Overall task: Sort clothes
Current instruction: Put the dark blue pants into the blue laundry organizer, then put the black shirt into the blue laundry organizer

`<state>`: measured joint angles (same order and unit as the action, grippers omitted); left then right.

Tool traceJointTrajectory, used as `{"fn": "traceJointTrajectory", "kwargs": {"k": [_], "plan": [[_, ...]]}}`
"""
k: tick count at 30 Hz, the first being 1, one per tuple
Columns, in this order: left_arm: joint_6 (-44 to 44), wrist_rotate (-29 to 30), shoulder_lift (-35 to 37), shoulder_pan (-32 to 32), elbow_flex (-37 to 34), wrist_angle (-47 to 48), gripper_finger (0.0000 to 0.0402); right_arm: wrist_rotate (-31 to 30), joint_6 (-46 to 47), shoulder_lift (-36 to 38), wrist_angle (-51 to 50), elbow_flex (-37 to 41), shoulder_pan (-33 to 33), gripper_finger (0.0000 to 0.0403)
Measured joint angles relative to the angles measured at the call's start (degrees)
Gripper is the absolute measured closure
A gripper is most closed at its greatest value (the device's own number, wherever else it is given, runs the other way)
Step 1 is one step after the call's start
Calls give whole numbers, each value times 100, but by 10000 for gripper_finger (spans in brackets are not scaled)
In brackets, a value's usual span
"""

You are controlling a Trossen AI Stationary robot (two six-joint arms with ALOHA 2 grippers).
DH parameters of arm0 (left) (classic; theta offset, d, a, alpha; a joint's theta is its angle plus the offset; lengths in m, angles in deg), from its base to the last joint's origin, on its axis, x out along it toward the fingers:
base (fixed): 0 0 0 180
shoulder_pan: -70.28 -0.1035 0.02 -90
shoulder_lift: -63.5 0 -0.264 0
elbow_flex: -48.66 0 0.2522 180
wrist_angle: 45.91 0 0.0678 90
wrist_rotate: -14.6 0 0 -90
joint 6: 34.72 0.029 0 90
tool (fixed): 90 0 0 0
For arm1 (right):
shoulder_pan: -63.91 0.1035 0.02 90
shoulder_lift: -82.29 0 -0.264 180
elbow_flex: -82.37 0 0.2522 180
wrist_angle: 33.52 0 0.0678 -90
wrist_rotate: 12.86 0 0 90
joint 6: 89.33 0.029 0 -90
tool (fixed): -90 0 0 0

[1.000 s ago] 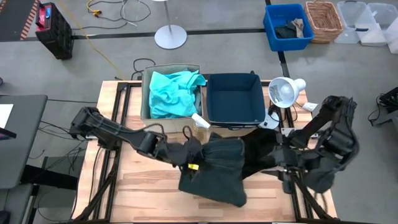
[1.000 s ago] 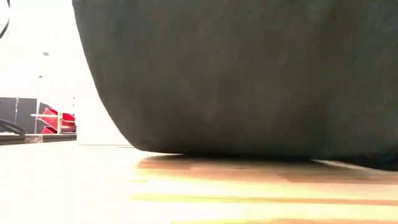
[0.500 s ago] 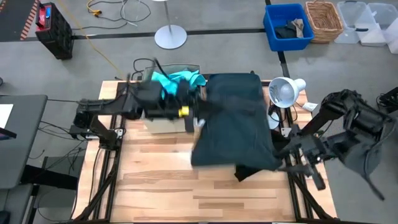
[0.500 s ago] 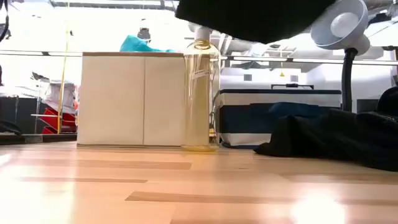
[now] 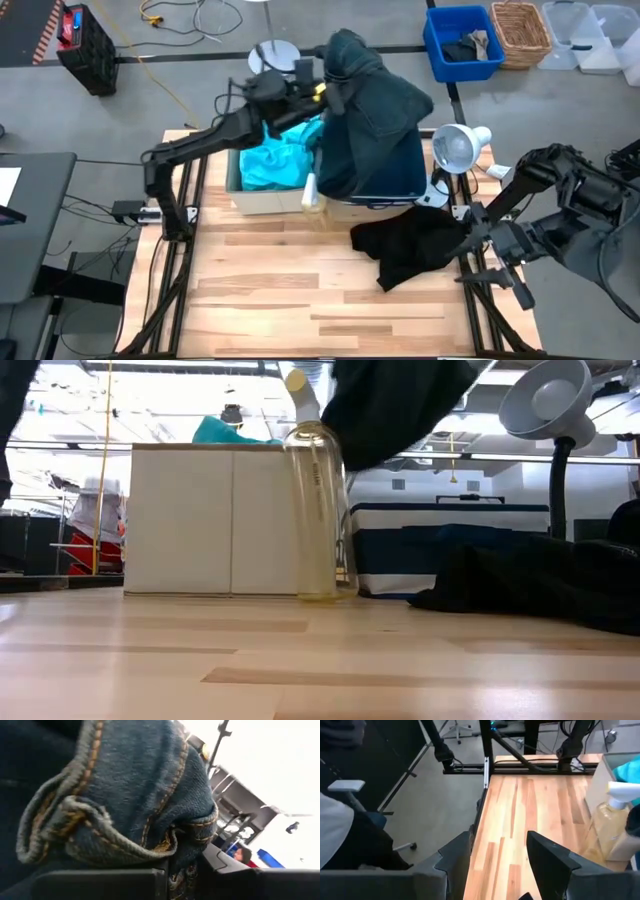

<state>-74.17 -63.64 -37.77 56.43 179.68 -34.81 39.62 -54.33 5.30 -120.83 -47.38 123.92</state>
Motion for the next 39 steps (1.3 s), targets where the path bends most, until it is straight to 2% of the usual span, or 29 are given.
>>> {"fn": "traceJointTrajectory", "kwargs": {"k": [6,13,20,27,39], "plan": [[-130,-3,-393,-202,131,-132,367,-22,-19,3,-5,0,-19,196],[-104,259,-891,-348,117,-144,367,-24,-61,4,-19,0,-92,196],[415,1011,-1016,-386,113,-298,367,-24,-27,7,-14,0,-92,196],[630,1210,-1025,-336,118,596,364,-32,56,7,-8,0,-172,196],[882,909,-953,-208,120,753,154,-31,57,5,2,0,-393,196]]}}
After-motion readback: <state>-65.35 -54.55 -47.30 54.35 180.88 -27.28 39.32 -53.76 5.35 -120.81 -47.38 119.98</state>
